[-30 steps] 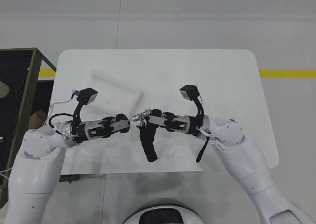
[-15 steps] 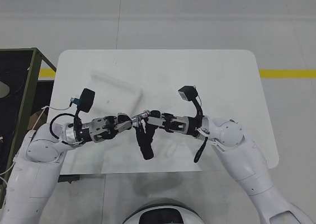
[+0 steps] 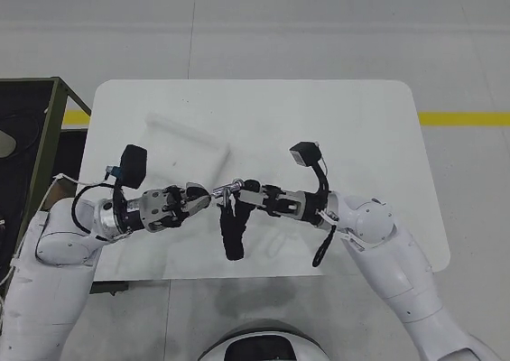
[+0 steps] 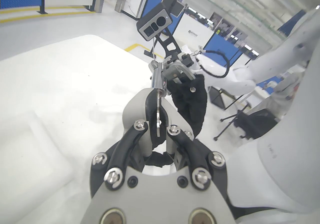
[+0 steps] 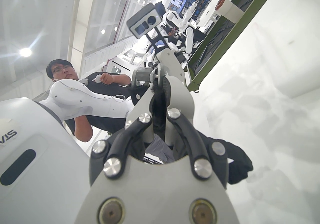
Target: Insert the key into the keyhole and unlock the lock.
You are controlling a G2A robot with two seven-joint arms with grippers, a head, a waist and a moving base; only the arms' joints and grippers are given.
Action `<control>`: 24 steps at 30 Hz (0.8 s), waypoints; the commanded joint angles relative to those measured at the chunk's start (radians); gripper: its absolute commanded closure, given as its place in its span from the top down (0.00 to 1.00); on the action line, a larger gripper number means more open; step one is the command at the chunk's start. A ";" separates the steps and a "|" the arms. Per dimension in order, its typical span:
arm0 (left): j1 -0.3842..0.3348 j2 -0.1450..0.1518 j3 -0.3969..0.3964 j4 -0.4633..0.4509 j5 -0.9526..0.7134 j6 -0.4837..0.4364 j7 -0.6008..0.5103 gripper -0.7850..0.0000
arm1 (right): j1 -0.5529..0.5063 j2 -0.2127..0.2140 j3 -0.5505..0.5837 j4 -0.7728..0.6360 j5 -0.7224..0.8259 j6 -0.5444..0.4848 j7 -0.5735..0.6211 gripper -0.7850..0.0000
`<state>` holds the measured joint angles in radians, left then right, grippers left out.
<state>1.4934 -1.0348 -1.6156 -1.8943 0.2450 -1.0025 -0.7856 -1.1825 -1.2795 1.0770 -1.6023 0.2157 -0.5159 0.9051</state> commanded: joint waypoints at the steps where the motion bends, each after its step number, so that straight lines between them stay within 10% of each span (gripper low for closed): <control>1: 0.017 -0.007 -0.005 -0.030 0.158 -0.010 0.081 0.00 | 0.001 0.001 0.002 0.000 0.003 0.004 0.001 0.00; 15: 0.072 -0.032 -0.012 -0.130 1.018 -0.001 0.730 0.00 | 0.025 0.000 -0.006 0.027 0.007 0.029 -0.004 0.00; 24: 0.127 -0.025 0.025 -0.123 1.562 0.248 1.199 0.00 | 0.026 0.003 0.000 0.036 0.022 0.035 -0.014 0.00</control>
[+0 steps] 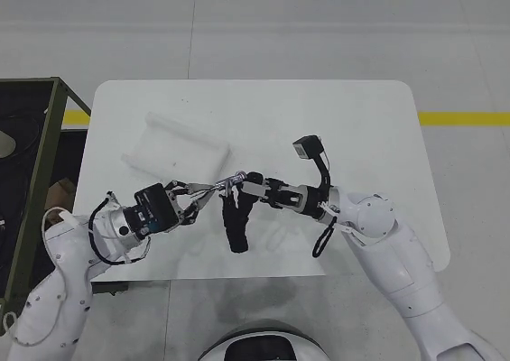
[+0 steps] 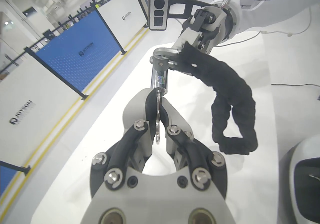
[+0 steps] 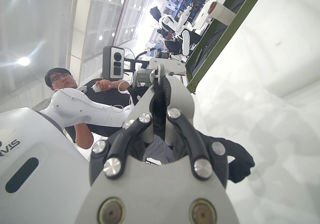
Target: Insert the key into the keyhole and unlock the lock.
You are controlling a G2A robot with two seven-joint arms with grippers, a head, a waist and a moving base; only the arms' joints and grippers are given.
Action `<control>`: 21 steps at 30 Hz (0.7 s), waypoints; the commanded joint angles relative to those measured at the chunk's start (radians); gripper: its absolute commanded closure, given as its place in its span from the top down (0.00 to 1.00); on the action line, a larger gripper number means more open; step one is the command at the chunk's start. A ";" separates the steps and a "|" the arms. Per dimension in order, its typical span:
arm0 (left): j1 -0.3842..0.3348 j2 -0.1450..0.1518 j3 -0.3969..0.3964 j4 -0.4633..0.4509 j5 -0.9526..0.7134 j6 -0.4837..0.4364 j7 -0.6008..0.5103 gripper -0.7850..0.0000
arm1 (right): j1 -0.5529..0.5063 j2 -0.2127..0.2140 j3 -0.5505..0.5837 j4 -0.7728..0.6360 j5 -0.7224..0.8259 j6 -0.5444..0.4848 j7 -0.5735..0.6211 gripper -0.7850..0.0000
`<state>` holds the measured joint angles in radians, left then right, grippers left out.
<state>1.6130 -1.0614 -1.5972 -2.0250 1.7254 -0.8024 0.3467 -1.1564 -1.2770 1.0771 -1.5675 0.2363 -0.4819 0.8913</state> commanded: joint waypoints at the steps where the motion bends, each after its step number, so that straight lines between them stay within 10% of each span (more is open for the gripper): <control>1: 0.009 0.004 0.010 0.010 0.132 0.085 0.105 0.00 | 0.000 0.001 -0.001 0.002 0.002 0.000 0.001 0.00; 17: 0.033 0.018 0.071 0.076 0.410 0.391 0.307 0.01 | -0.004 0.007 -0.006 0.020 0.027 0.008 0.009 0.00; 18: 0.034 0.018 0.075 0.079 0.392 0.379 0.303 0.96 | -0.004 0.007 -0.006 0.024 0.028 0.011 0.006 0.00; 21: 0.031 0.018 0.074 0.080 0.375 0.367 0.292 1.00 | -0.005 0.010 0.006 0.033 0.018 0.009 -0.006 0.00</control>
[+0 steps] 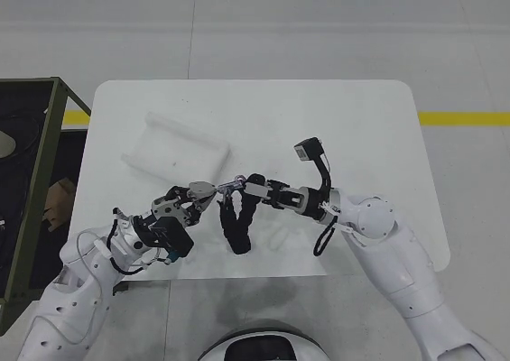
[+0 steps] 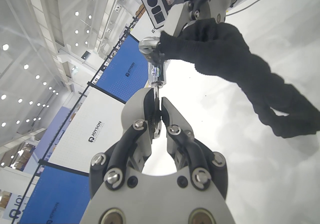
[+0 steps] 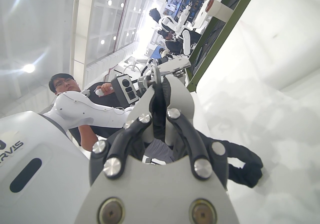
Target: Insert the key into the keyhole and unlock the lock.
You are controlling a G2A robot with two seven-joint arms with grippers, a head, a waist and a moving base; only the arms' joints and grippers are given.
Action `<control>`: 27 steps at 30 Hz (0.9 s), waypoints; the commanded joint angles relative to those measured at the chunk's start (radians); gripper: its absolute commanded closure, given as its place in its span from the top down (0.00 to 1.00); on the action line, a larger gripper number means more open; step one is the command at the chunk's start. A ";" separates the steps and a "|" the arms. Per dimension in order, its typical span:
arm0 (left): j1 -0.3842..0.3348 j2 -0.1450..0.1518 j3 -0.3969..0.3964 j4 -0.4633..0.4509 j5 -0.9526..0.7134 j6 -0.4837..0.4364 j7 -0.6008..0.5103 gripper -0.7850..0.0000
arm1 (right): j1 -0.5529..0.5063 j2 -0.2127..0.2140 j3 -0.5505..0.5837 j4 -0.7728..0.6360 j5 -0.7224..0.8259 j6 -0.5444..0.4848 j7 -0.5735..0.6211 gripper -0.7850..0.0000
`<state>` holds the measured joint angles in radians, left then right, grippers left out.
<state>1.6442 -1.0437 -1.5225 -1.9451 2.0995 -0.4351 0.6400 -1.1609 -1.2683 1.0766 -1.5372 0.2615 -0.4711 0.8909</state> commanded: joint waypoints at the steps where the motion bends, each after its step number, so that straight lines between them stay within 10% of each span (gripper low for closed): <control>1: 0.000 0.000 0.000 0.000 0.001 -0.001 -0.001 1.00 | -0.003 0.003 0.013 0.002 -0.018 -0.005 -0.012 0.00; 8: 0.000 0.000 0.000 0.000 0.001 -0.001 -0.001 1.00 | -0.054 0.032 0.134 -0.049 -0.234 0.000 -0.111 0.00; 16: 0.000 0.000 0.000 0.000 0.001 -0.001 -0.001 1.00 | -0.158 0.069 0.196 -0.264 -0.911 0.208 -0.158 0.00; 27: 0.000 0.000 0.000 0.000 0.001 -0.001 -0.001 1.00 | -0.124 0.059 0.112 -0.219 -1.091 0.354 -0.252 0.00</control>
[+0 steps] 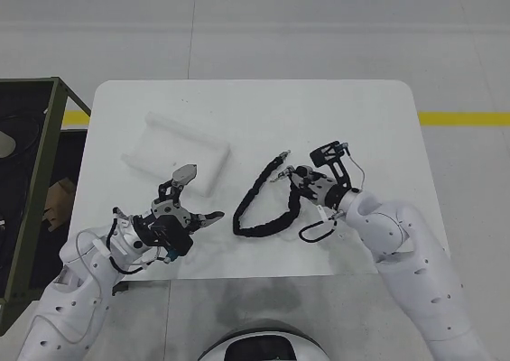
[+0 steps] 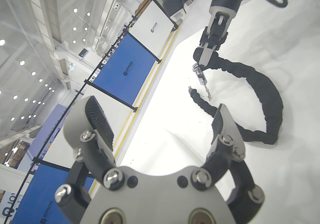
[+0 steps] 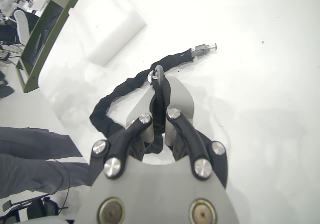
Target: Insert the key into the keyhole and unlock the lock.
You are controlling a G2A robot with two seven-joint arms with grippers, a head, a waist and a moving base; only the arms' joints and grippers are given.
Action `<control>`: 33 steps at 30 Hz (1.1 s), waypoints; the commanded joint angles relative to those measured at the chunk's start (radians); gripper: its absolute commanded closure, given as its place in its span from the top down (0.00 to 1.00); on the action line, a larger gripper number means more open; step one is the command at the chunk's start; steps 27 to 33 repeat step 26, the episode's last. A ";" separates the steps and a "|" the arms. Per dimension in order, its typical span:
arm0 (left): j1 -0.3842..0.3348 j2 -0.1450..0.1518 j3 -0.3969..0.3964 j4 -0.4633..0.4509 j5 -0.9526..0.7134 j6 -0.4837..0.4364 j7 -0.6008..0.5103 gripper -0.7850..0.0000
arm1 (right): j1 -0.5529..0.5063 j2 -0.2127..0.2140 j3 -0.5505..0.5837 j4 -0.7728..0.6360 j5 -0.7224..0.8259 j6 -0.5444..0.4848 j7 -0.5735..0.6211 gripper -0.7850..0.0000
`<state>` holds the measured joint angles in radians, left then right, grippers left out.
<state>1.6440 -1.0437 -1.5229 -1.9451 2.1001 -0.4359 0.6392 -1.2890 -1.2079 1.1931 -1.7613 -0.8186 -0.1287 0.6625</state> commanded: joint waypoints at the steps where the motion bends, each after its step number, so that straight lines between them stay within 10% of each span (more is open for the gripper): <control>1: 0.000 0.000 0.000 0.000 0.000 0.000 0.000 1.00 | 0.008 -0.003 -0.008 0.009 -0.023 0.021 -0.041 0.00; 2: 0.000 0.000 0.000 0.000 0.000 0.000 0.000 1.00 | 0.011 -0.004 -0.010 0.013 -0.035 0.034 -0.060 0.00; 4: 0.000 0.000 0.000 0.000 0.000 0.000 0.000 1.00 | 0.016 -0.006 -0.013 0.021 -0.064 0.063 -0.089 1.00; 33: 0.000 0.000 0.000 0.000 0.000 0.000 0.000 1.00 | -0.019 -0.001 0.070 0.042 0.063 0.009 -0.154 1.00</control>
